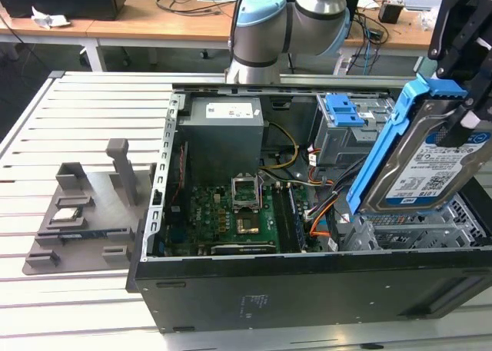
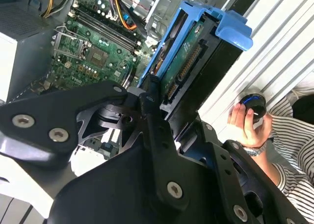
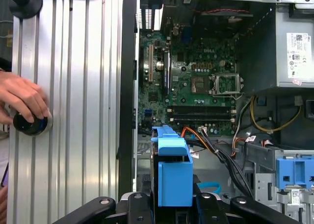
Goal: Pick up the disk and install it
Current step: 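Pick up the disk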
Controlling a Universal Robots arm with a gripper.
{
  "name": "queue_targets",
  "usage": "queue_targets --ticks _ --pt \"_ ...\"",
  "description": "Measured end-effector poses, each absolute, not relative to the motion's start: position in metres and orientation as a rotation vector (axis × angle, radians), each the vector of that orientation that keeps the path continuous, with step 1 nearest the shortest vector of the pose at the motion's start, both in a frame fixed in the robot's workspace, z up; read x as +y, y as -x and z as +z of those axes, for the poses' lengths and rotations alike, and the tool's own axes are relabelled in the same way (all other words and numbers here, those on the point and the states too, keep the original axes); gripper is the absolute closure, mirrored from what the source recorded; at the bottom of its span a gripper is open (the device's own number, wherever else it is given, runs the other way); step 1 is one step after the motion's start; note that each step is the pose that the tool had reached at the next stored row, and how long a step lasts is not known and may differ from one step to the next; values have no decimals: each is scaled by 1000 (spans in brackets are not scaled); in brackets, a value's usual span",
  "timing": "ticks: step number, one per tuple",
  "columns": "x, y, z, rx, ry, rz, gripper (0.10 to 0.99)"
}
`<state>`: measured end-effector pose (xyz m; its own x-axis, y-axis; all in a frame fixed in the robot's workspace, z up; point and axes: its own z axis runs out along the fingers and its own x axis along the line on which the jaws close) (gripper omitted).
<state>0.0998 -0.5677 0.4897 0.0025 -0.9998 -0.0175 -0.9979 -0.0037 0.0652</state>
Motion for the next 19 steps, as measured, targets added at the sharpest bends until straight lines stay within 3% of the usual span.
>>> queue_targets --ticks 19 --pt "-560 -128 478 -2192 -2199 -89 722"
